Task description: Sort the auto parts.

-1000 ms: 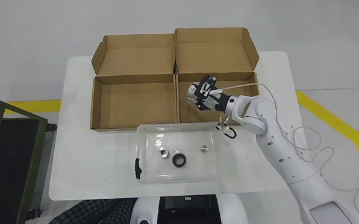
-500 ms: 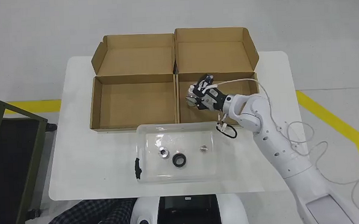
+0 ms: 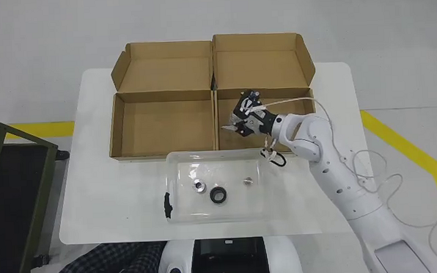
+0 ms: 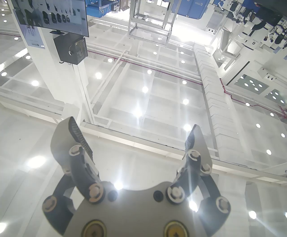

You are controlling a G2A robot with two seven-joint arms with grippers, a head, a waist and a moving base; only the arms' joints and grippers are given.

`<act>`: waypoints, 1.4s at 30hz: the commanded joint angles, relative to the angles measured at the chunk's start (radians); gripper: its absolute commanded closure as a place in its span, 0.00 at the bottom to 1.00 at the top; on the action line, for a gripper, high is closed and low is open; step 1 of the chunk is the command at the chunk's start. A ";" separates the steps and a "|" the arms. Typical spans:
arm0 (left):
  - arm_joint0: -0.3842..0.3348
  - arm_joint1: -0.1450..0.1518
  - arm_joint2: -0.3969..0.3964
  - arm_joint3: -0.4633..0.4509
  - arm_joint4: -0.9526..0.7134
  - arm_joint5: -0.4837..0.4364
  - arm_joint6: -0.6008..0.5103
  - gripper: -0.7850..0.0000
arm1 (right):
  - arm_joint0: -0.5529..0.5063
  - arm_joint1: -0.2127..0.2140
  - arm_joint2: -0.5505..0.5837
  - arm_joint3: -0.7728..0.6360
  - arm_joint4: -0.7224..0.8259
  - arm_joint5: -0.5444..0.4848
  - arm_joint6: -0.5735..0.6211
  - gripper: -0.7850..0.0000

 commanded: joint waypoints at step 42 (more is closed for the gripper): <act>0.000 0.000 0.000 0.000 0.000 0.000 0.000 0.00 | -0.373 0.133 0.088 -0.616 0.058 -0.384 0.464 0.00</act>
